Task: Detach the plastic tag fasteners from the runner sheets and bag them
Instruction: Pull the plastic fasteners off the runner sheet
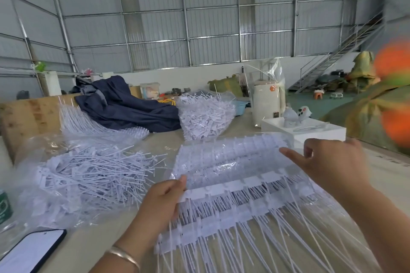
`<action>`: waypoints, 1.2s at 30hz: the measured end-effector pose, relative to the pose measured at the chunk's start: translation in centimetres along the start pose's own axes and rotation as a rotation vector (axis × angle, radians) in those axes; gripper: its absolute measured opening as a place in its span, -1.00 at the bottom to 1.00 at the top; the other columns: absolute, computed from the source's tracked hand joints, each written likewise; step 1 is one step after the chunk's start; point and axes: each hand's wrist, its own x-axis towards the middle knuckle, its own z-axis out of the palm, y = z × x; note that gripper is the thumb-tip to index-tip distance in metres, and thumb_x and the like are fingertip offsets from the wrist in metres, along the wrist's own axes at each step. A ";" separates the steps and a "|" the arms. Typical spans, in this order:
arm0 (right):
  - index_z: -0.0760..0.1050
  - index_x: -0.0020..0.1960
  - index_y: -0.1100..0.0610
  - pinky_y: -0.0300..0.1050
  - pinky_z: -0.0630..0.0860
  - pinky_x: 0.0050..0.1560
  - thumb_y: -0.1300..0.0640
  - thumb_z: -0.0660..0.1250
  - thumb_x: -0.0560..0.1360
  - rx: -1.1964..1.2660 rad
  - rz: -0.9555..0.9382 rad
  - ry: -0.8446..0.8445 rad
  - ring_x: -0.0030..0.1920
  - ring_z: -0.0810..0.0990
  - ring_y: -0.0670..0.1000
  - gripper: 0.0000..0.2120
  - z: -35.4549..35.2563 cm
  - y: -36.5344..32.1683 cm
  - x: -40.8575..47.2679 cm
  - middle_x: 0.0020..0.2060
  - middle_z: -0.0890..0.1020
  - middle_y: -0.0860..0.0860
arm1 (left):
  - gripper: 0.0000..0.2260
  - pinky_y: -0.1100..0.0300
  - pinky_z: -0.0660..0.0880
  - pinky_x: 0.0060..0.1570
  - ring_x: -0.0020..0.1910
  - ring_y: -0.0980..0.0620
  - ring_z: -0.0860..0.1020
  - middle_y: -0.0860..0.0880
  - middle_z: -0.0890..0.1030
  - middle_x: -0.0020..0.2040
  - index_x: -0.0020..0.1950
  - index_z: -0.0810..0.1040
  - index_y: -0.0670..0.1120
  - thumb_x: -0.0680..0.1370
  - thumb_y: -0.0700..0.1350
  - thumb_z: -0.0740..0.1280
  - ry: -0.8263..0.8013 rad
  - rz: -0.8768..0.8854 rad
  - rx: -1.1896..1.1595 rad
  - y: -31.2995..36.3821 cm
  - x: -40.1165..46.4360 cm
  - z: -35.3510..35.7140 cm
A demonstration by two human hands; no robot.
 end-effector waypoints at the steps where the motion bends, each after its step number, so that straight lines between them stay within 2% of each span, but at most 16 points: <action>1: 0.42 -0.39 -0.02 -0.06 0.32 -0.06 -0.51 -0.23 0.35 -0.049 0.001 -0.030 -0.43 0.47 -0.08 -0.30 0.3 0.1 0.0 -0.55 0.46 -0.12 | -0.60 0.30 0.28 -0.51 -0.56 0.09 0.34 -0.03 0.44 -0.50 -0.19 0.64 -0.06 0.54 0.23 0.25 -0.078 -0.017 -0.024 0.5 -0.2 -0.2; 4: 0.59 -0.07 -0.07 0.07 0.18 0.23 -0.41 -0.10 0.47 0.049 0.010 -0.080 0.03 0.54 0.02 -0.40 1.2 -0.6 -0.4 -0.12 0.60 -0.08 | -0.66 0.30 0.23 -0.53 -0.57 0.06 0.25 -0.04 0.38 -0.53 -0.23 0.58 -0.12 0.54 0.14 0.33 -0.213 -0.050 -0.119 1.3 -0.5 -0.6; 5: 0.60 0.03 -0.03 0.08 0.13 0.29 -0.35 0.00 0.51 0.146 -0.009 -0.040 0.13 0.52 0.06 -0.46 1.3 -1.2 -0.7 -0.01 0.60 -0.03 | -0.67 0.30 0.22 -0.52 -0.57 0.06 0.23 -0.04 0.36 -0.53 -0.23 0.54 -0.14 0.56 0.10 0.33 -0.215 -0.047 -0.120 1.3 -0.5 -0.6; 7: 0.61 0.08 0.05 0.07 0.19 0.28 -0.23 0.10 0.54 0.361 -0.120 0.056 0.16 0.52 0.12 -0.55 1.2 -3.0 -1.5 0.06 0.60 0.02 | -0.68 0.30 0.22 -0.52 -0.57 0.07 0.24 -0.04 0.36 -0.54 -0.22 0.51 -0.17 0.59 0.05 0.30 -0.184 -0.030 -0.069 1.3 -0.6 -0.2; 9: 0.59 0.12 0.07 -0.06 0.29 0.15 -0.10 0.16 0.58 0.615 -0.255 0.047 0.10 0.52 0.04 -0.66 0.5 -5.5 -2.3 0.05 0.61 -0.02 | -0.68 0.32 0.25 -0.51 -0.58 0.09 0.29 -0.02 0.39 -0.55 -0.17 0.54 -0.20 0.61 0.03 0.27 -0.162 -0.009 0.003 1.2 -0.8 0.5; 11: 0.54 0.18 0.02 -0.19 0.28 0.02 0.00 0.19 0.62 0.823 -0.352 -0.152 -0.02 0.47 -0.12 -0.77 0.0 -8.3 -3.1 0.04 0.58 -0.09 | -0.69 0.31 0.27 -0.48 -0.57 0.09 0.32 0.02 0.39 -0.56 -0.18 0.54 -0.18 0.62 0.02 0.26 -0.167 0.002 0.031 1.3 -1.0 1.2; 12: 0.51 0.17 0.01 -0.18 0.32 -0.01 0.03 0.17 0.63 0.866 -0.394 -0.299 -0.07 0.48 -0.13 -0.80 -0.1 -9.5 -3.4 0.02 0.58 -0.09 | -0.69 0.29 0.27 -0.48 -0.56 0.08 0.33 0.02 0.39 -0.56 -0.22 0.52 -0.16 0.62 0.02 0.27 -0.161 0.002 0.032 1.3 -1.2 1.6; 14: 0.51 0.04 0.09 -0.10 0.42 -0.03 0.06 0.12 0.66 0.897 -0.464 -0.534 -0.14 0.52 -0.05 -0.79 0.2 -11.4 -4.2 -0.09 0.62 0.01 | -0.68 0.27 0.25 -0.48 -0.55 0.05 0.35 0.00 0.40 -0.53 -0.28 0.47 -0.14 0.60 0.01 0.28 -0.130 -0.001 0.012 1.5 -1.4 2.1; 16: 0.47 -0.17 0.06 -0.12 0.41 -0.18 0.07 0.14 0.65 0.968 -0.449 -0.620 -0.29 0.48 -0.07 -0.75 0.6 -12.3 -5.1 -0.30 0.58 -0.01 | -0.67 0.27 0.28 -0.49 -0.57 0.06 0.37 -0.01 0.43 -0.51 -0.26 0.45 -0.18 0.60 0.01 0.29 -0.118 -0.002 -0.009 1.6 -1.4 2.2; 18: 0.39 -0.27 -0.04 -0.23 0.31 -0.28 0.06 0.20 0.63 1.010 -0.401 -0.579 -0.42 0.41 -0.19 -0.71 1.4 -12.3 -5.8 -0.48 0.46 -0.13 | -0.66 0.31 0.29 -0.52 -0.58 0.09 0.38 0.04 0.46 -0.54 -0.28 0.46 -0.17 0.60 0.02 0.29 -0.146 0.007 0.020 1.8 -1.6 2.1; 20: 0.42 -0.25 -0.04 -0.33 0.23 -0.32 0.06 0.23 0.62 0.990 -0.389 -0.539 -0.45 0.41 -0.25 -0.74 1.6 -12.0 -6.4 -0.56 0.43 -0.20 | -0.67 0.33 0.29 -0.53 -0.57 0.09 0.39 0.02 0.50 -0.51 -0.29 0.51 -0.16 0.58 0.03 0.32 -0.188 0.015 0.042 1.9 -1.8 1.9; 23: 0.51 -0.13 0.11 -0.28 0.23 -0.25 0.06 0.25 0.61 0.922 -0.405 -0.487 -0.43 0.43 -0.25 -0.81 1.9 -11.4 -6.5 -0.56 0.44 -0.22 | -0.73 0.29 0.31 -0.52 -0.54 0.07 0.41 -0.06 0.53 -0.43 -0.28 0.55 -0.14 0.56 -0.04 0.37 -0.218 -0.005 0.007 1.7 -1.8 1.8; 28: 0.55 -0.20 0.00 -0.11 0.26 -0.05 -0.06 0.32 0.55 1.004 -0.397 -0.543 -0.37 0.40 -0.17 -0.80 2.0 -10.6 -5.3 -0.42 0.48 -0.10 | -0.76 0.33 0.30 -0.54 -0.55 0.09 0.40 -0.03 0.54 -0.43 -0.30 0.52 -0.11 0.57 -0.11 0.36 -0.244 0.021 0.016 2.2 -1.8 1.6; 31: 0.63 -0.26 0.01 -0.23 0.26 -0.26 -0.18 0.42 0.42 1.114 -0.282 -0.546 -0.48 0.35 -0.16 -0.73 1.9 -9.7 -4.5 -0.54 0.40 -0.12 | -0.79 0.36 0.27 -0.56 -0.56 0.14 0.35 0.02 0.53 -0.41 -0.27 0.55 -0.09 0.57 -0.11 0.35 -0.313 -0.018 -0.051 3.0 -1.4 1.5; 34: 0.42 -0.42 0.04 -0.21 0.25 -0.33 -0.36 0.33 0.37 0.827 -0.221 -0.461 -0.46 0.38 -0.14 -0.51 1.9 -9.4 -3.9 -0.52 0.40 -0.10 | -0.86 0.36 0.13 -0.60 -0.57 0.17 0.24 0.01 0.52 -0.37 -0.19 0.55 -0.09 0.58 -0.14 0.34 -0.408 -0.161 -0.206 3.7 -0.6 1.8; 36: 0.34 -0.40 0.15 -0.17 0.26 -0.32 -0.36 0.31 0.38 0.843 -0.198 -0.458 -0.43 0.36 -0.06 -0.42 1.6 -9.1 -3.7 -0.48 0.38 -0.03 | -0.90 0.37 0.08 -0.61 -0.55 0.18 0.22 0.00 0.52 -0.34 -0.15 0.53 -0.10 0.57 -0.15 0.34 -0.432 -0.235 -0.313 3.8 -0.3 2.1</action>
